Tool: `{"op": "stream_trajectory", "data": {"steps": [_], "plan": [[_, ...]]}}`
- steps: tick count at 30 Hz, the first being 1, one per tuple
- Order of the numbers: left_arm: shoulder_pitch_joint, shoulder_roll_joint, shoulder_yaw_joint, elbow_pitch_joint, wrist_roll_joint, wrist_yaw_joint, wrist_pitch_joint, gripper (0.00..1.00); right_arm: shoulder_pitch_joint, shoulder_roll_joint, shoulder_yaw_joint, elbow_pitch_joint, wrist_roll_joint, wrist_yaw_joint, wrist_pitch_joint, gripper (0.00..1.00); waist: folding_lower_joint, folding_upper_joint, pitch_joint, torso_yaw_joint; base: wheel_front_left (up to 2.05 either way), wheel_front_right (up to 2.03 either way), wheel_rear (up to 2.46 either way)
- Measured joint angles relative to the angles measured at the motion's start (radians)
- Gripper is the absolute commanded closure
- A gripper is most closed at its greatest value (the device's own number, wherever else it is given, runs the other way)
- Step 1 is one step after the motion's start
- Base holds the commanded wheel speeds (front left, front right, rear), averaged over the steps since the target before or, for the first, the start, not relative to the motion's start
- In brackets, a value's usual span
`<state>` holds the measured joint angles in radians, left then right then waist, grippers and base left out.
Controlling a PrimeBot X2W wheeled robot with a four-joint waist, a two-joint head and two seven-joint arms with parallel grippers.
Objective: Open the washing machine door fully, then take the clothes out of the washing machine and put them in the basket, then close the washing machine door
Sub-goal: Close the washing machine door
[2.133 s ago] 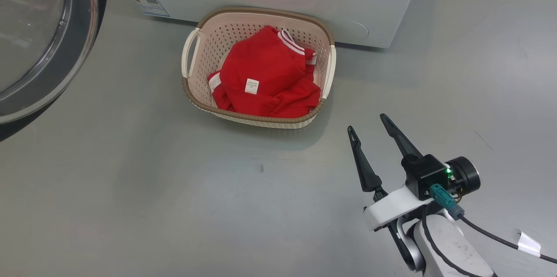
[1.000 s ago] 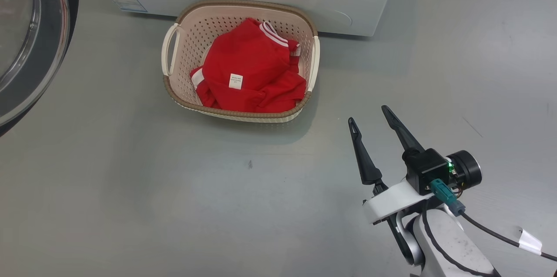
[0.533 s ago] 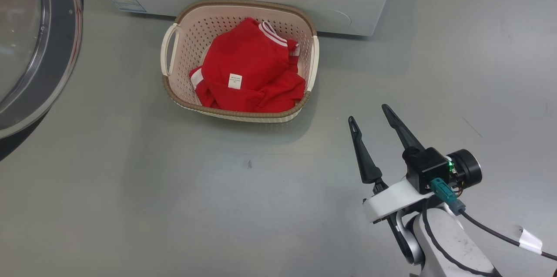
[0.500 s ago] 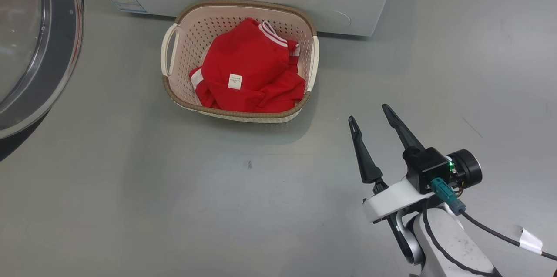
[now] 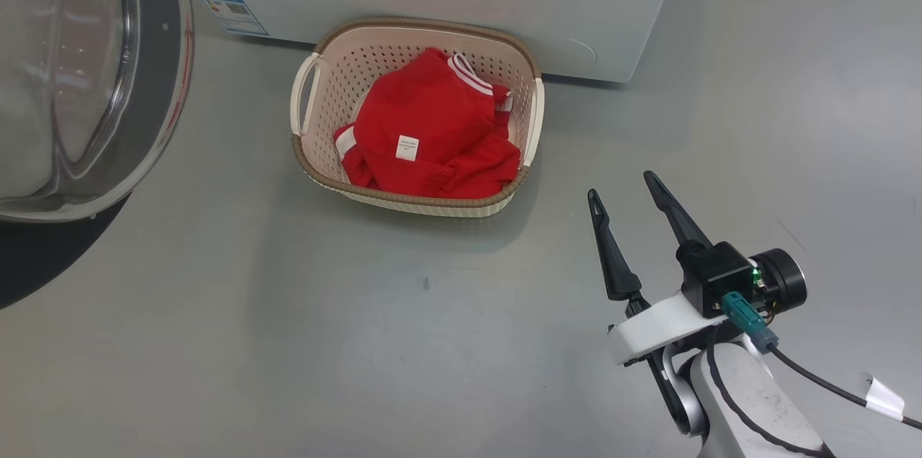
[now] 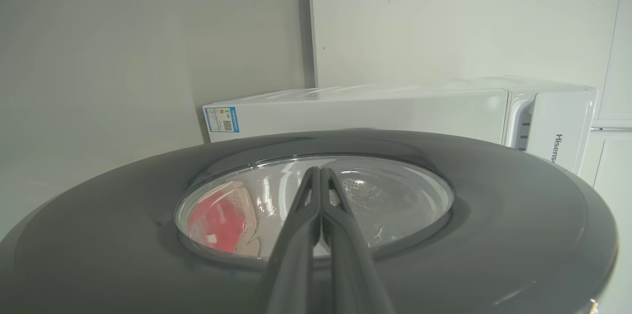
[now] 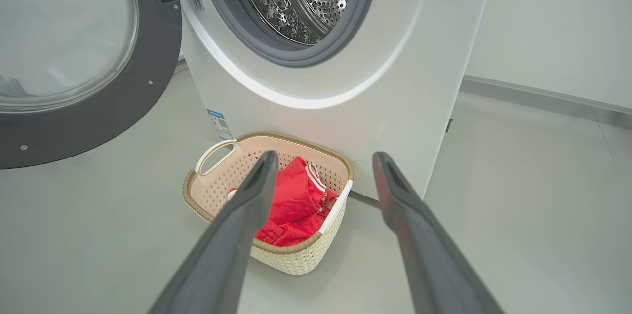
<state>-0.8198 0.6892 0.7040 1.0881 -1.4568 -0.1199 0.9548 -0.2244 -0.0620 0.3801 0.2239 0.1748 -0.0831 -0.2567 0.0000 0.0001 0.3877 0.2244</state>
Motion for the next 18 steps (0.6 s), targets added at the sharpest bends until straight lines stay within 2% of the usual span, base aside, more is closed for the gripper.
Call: {"op": "stream_trajectory", "data": {"steps": [6,12,18], "plan": [[0.001,-0.037,-0.029,-0.045,-0.004,0.0,0.084,1.0,0.004,0.0,-0.01,0.003,0.002,0.0,0.0,0.0,0.0,0.0,-0.02,0.022,0.0,0.0,0.0],[0.004,-0.089,-0.065,-0.16,-0.023,-0.001,0.181,1.0,0.014,0.0,-0.013,0.011,0.008,0.002,0.0,0.0,0.0,0.0,-0.043,0.045,0.0,0.0,0.0],[0.05,-0.1,-0.057,-0.225,-0.04,-0.001,0.219,1.0,0.019,0.0,-0.008,0.013,0.009,0.011,0.0,0.0,0.0,0.0,-0.064,0.062,0.0,0.0,0.0]]}}
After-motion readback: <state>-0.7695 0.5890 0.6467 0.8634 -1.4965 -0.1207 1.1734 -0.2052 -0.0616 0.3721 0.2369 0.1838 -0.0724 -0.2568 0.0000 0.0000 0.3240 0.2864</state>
